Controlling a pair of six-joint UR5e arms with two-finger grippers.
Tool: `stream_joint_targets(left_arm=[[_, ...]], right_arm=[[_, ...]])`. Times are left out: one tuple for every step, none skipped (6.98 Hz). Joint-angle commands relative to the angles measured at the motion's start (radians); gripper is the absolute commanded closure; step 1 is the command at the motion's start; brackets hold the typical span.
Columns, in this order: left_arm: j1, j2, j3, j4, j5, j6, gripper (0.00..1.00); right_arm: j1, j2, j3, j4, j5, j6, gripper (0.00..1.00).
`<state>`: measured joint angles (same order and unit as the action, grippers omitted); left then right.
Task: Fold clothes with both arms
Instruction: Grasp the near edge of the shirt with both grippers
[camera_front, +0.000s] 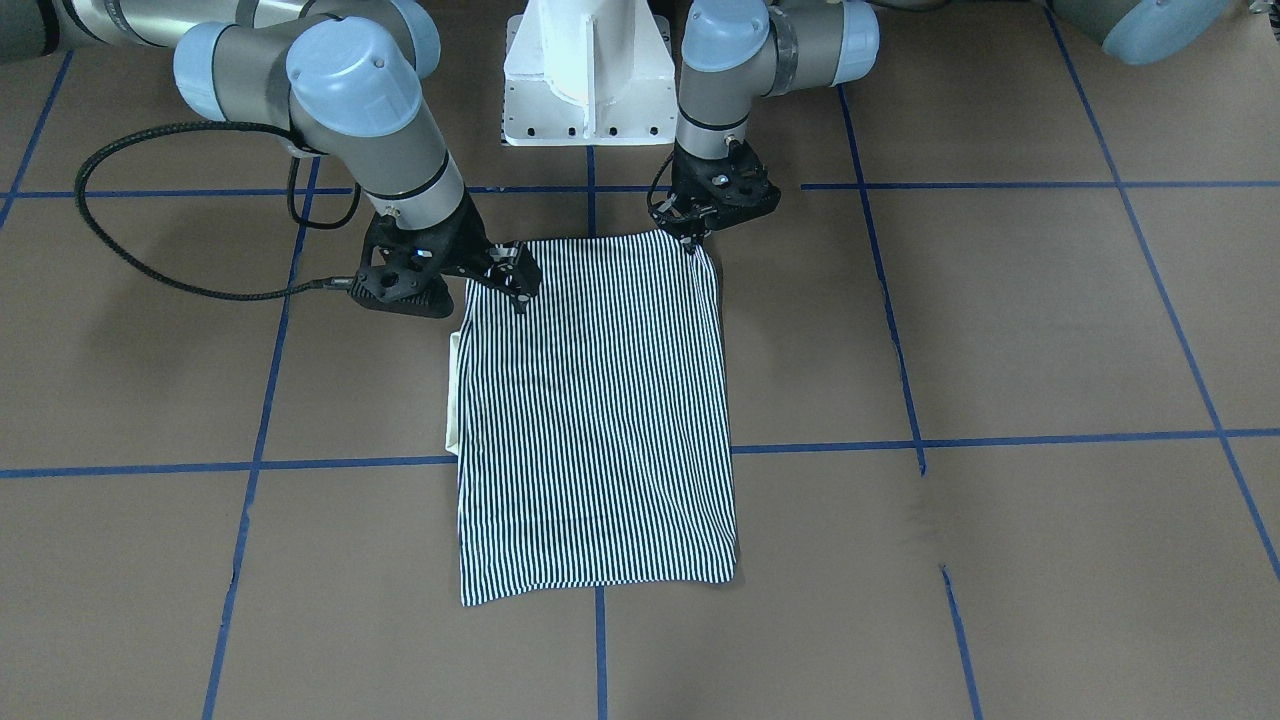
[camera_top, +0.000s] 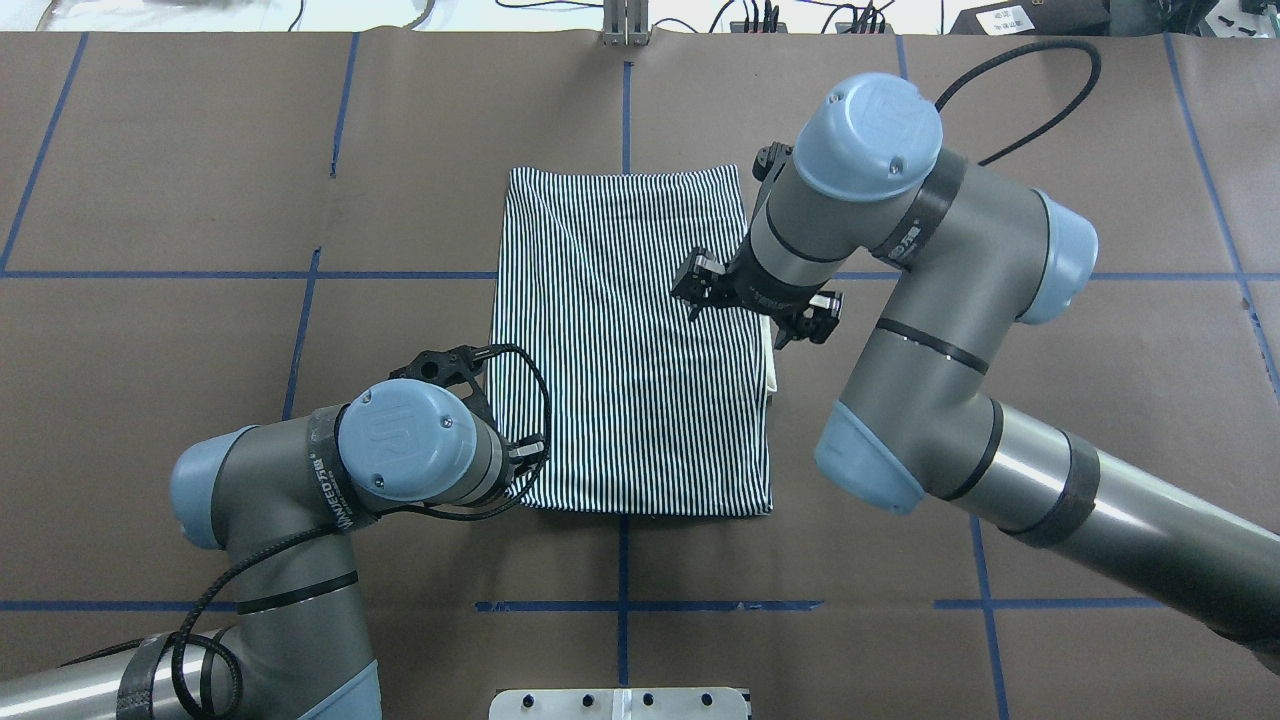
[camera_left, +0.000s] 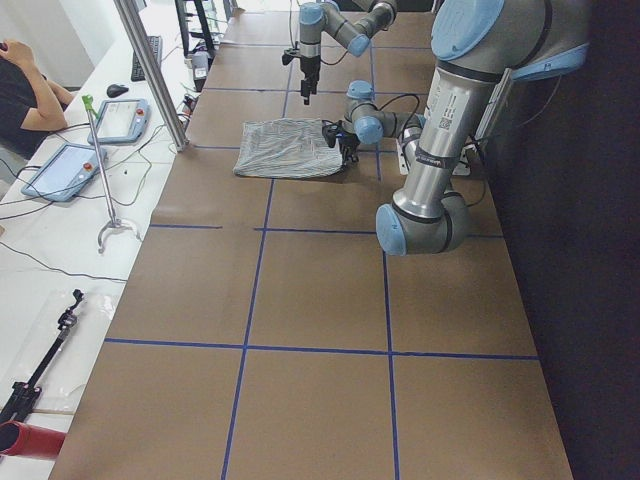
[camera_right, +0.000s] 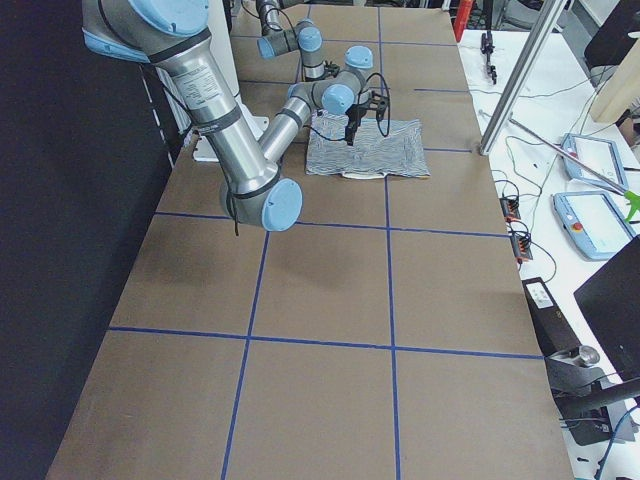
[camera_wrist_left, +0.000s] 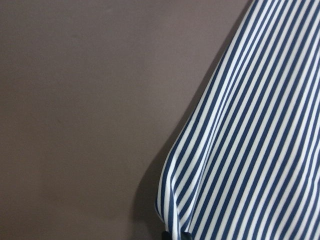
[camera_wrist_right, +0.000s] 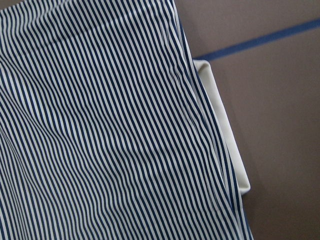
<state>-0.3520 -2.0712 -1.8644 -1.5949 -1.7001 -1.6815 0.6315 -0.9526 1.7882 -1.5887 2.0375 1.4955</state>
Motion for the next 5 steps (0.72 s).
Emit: stream_joint_targets(left_arm=[[0.001,0.013,-0.016,-0.005,-0.004,0.043,1.00],[0.001,0.016,-0.016,-0.007,-0.004,0.043,1.00],[0.001,0.016,-0.016,-0.008,-0.004,0.043,1.00],[0.002,0.011,-0.016,-0.010,-0.004,0.043,1.00],[0.004,0.007,-0.016,-0.010,-0.004,0.043,1.00]], right_arm=[[-0.154,-0.043,0.080,0.003,-0.102,0.341,0.00],[-0.224,-0.043,0.079,0.000,-0.181,0.485,0.00],[-0.281,-0.038,0.066,-0.005,-0.236,0.591,0.00],[-0.289,-0.029,0.036,-0.008,-0.250,0.633,0.00],[-0.291,-0.025,-0.001,-0.007,-0.256,0.667,0.00]])
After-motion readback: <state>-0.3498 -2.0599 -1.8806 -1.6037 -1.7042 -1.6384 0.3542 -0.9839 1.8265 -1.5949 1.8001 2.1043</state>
